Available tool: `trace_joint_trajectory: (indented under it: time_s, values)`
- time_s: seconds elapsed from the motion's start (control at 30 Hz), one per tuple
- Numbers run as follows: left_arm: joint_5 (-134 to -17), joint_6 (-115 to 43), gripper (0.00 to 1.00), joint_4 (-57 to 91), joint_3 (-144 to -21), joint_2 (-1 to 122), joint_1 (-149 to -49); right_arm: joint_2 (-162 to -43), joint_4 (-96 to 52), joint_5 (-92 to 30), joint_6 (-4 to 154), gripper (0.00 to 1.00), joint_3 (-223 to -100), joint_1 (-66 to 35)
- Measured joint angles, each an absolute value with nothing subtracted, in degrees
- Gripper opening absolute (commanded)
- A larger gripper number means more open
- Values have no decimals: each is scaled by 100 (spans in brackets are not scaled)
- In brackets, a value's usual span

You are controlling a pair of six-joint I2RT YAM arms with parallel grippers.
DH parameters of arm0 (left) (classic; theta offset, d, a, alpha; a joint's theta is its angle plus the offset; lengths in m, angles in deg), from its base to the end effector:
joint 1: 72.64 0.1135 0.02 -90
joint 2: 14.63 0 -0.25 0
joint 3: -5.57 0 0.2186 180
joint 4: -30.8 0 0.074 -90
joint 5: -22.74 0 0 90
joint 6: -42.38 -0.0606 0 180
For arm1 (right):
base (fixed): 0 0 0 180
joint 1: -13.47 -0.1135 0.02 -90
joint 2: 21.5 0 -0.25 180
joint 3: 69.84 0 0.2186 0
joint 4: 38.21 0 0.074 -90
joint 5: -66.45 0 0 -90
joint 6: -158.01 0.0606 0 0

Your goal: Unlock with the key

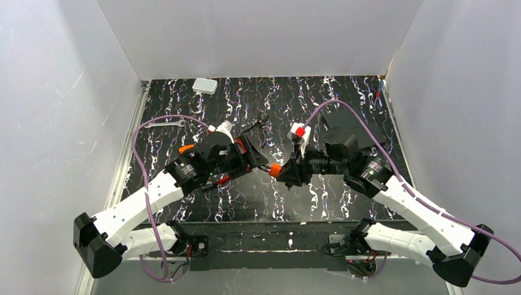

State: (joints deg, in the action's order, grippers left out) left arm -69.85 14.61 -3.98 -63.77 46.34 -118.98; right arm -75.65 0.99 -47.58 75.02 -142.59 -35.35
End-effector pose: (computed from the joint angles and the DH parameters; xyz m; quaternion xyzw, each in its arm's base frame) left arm 0.1606 -0.1722 0.3041 -0.1057 0.8432 -0.4389 0.2919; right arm 0.1143 0.1682 0.3404 -0.3976 0.7089 0.4119 0.4119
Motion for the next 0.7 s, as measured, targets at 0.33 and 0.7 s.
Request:
trace_joint_trajectory:
  time_s: [0.33, 0.7]
  values:
    - [-6336, 1103, 94, -1062, -6379, 4474, -11898, -7391, -174, -4701, 7563, 1, -13915, -3572]
    - [-5376, -985, 95, -1845, -6274, 2658, -11883, -6886, -1308, -4017, 8759, 1, -12635, -3572]
